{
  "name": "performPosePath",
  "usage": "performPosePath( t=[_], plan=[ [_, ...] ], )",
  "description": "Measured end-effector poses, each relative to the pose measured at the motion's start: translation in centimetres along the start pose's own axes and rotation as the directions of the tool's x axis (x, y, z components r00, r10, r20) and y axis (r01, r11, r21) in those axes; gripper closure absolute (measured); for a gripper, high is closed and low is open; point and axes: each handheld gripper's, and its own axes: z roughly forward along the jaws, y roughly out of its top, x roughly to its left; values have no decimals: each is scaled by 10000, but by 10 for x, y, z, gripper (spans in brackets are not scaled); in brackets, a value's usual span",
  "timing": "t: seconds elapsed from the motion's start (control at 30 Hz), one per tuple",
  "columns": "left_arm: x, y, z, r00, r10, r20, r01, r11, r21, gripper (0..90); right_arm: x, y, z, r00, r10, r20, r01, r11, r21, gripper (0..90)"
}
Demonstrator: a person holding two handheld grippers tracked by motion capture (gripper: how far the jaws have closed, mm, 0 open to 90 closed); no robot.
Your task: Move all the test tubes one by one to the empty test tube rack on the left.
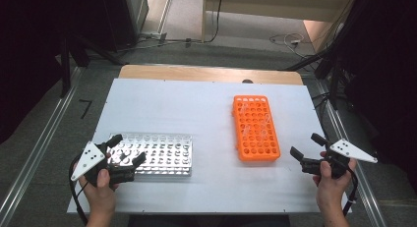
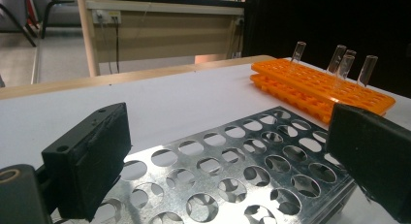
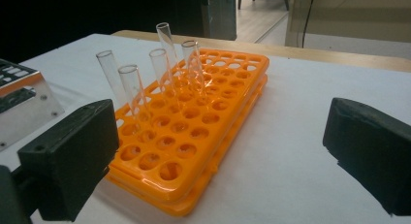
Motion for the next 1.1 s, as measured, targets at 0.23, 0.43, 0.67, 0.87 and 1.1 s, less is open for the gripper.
performPosePath(
  t=[0.23,0.43,0.67,0.87,1.1],
  plan=[
    [-2,3,2,9999,78,-107,-78,10000,-34,24,6,12,-1,9998,-188,-23,188,9998,69,0],
    [-2,3,3,9999,37,-115,-36,10000,43,24,14,26,7,9985,-422,-349,427,9990,149,0],
    [-3,3,7,10000,-30,-59,30,10000,75,24,21,37,30,9946,-607,-842,643,9971,404,19],
    [-5,4,9,10000,29,11,-29,9999,143,24,22,37,56,9901,-328,-1366,410,9975,577,47],
    [-7,3,8,10000,55,34,-56,9998,189,24,29,15,70,9888,-179,-1479,358,9922,1190,243]
  ],
)
